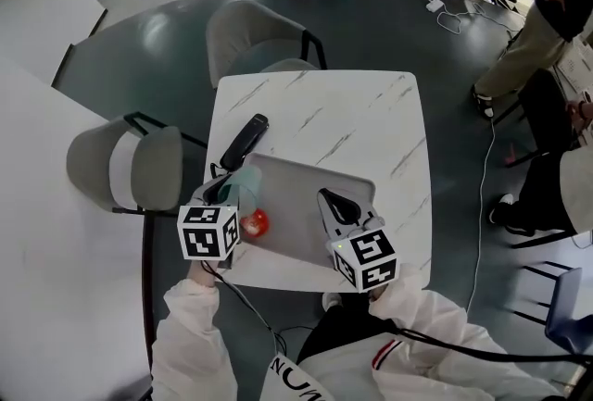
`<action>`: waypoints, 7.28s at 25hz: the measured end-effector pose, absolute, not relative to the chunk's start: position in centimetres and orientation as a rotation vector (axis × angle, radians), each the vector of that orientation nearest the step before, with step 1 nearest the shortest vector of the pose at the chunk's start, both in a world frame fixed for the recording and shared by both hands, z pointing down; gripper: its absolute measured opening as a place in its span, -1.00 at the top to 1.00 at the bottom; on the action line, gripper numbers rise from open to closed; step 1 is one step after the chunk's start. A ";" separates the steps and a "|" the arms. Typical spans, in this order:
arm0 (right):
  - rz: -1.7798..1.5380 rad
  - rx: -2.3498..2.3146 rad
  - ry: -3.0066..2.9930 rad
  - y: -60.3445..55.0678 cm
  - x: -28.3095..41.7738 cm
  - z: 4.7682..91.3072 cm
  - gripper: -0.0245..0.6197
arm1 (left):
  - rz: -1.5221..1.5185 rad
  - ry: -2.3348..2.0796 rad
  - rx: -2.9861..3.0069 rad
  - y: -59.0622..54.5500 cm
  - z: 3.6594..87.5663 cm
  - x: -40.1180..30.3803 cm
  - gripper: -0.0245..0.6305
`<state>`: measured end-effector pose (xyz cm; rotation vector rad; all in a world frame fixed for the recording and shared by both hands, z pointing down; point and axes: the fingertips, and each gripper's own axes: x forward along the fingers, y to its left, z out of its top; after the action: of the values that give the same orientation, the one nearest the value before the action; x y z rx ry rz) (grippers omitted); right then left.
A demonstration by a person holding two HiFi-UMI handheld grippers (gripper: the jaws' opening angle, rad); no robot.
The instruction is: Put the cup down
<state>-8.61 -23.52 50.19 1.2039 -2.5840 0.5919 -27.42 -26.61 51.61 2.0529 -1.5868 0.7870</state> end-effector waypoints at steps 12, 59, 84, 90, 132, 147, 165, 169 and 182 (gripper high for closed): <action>0.588 1.187 -2.593 -24.9 -8.8 51.0 0.92 | 0.941 -1.494 2.051 -27.9 53.4 -27.0 0.85; 0.676 1.110 -2.515 -31.6 -11.0 57.2 0.92 | 1.194 -1.163 1.752 -33.0 68.2 -29.2 0.85; 0.689 1.085 -2.491 -32.0 -10.3 58.0 0.92 | 1.215 -1.077 1.691 -33.8 70.4 -29.7 0.84; 0.694 1.087 -2.477 -32.0 -9.9 58.4 0.92 | 1.271 -1.036 1.696 -33.6 70.6 -29.4 0.84; 0.667 1.076 -2.490 -28.2 -10.7 56.0 0.92 | 1.191 -1.100 1.757 -33.4 66.0 -29.3 0.43; 0.628 1.174 -2.504 -24.3 -8.9 52.9 0.92 | 1.144 -1.216 1.876 -31.9 59.5 -28.9 0.43; 0.523 1.287 -2.549 -14.9 -6.2 45.9 0.92 | 1.006 -1.331 2.072 -21.7 48.2 -26.8 0.43; 0.494 1.299 -2.566 -13.2 -6.4 44.4 0.92 | 0.930 -1.394 2.128 -19.7 45.8 -26.5 0.43; 0.450 1.337 -2.632 -8.8 -5.6 39.4 0.92 | 0.722 -1.568 2.264 -11.4 38.6 -23.8 0.44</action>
<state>-5.55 -8.79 39.36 1.3374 -2.6324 0.4499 -23.78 -11.38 38.64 2.2641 -1.5680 0.7224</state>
